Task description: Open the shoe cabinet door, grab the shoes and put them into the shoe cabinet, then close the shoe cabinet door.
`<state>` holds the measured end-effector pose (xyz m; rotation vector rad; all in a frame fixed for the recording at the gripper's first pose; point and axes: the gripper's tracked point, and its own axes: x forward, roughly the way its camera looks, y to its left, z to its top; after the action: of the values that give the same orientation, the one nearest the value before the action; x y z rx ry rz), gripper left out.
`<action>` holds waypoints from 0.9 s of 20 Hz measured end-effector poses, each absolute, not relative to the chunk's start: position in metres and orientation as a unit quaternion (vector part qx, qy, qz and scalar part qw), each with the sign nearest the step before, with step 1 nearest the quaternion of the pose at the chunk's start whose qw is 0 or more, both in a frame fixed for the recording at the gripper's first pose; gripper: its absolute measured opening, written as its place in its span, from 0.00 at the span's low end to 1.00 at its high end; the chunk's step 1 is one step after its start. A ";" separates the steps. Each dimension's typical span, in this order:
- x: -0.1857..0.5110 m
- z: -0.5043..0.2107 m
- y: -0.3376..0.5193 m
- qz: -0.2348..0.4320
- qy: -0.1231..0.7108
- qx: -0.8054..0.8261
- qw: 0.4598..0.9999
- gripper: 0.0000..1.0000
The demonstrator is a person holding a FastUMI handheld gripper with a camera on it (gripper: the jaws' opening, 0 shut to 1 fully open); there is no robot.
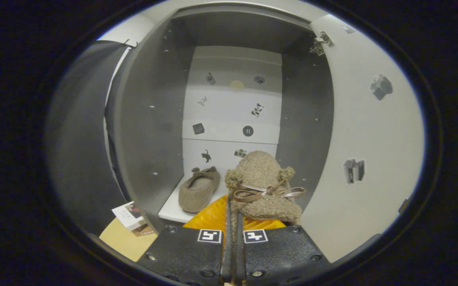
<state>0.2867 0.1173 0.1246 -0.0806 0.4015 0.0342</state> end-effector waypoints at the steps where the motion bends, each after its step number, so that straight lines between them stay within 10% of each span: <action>1: 0.305 0.116 0.117 0.015 0.212 -0.041 0.976 0.07; 18: 0.452 0.058 0.106 0.010 0.209 -0.011 0.978 0.14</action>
<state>0.4524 0.1064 0.0577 -0.0225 0.4207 0.0205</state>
